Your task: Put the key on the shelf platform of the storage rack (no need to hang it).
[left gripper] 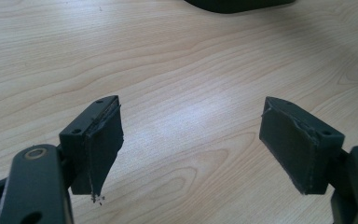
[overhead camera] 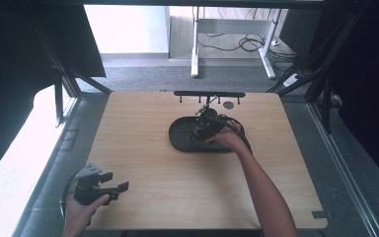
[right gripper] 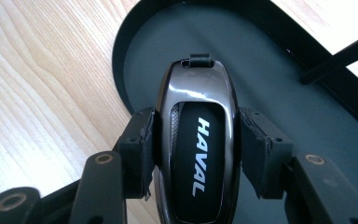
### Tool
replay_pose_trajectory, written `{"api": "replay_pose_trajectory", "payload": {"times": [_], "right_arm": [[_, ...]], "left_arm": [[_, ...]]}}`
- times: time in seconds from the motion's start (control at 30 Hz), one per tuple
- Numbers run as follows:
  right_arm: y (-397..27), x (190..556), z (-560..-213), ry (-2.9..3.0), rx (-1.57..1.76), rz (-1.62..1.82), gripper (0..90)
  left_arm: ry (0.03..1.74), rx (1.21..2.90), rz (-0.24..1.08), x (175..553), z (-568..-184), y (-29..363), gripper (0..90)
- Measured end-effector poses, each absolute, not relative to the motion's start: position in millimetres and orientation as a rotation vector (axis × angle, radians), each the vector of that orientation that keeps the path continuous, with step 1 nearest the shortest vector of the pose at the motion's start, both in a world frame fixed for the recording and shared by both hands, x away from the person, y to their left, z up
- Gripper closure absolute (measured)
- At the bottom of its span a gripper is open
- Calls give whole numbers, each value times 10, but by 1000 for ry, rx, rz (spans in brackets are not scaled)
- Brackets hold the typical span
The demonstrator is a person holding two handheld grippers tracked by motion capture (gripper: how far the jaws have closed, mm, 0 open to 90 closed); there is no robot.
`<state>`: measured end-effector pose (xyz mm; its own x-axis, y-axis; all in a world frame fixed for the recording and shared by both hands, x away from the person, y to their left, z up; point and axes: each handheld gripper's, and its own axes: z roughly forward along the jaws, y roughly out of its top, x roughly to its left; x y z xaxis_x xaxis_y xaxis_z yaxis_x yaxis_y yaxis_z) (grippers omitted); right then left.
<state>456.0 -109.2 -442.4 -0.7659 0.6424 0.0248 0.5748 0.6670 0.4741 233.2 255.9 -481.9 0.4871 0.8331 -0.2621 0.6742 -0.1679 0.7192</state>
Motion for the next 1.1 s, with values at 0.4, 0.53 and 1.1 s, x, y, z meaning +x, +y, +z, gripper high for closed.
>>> {"api": "replay_pose_trajectory", "payload": {"times": [0.4,0.53,1.1], "right_arm": [[-1104,4634,-4551,2744,1004,665,490],[-1138,4660,-4575,2737,1014,667,490],[-1331,4740,-4730,2725,1036,607,489]], "left_arm": [[1250,1905,241,2333,-4822,2564,216],[1250,1909,241,2333,-4821,2561,215],[1251,1912,239,2338,-4834,2553,215]]}}
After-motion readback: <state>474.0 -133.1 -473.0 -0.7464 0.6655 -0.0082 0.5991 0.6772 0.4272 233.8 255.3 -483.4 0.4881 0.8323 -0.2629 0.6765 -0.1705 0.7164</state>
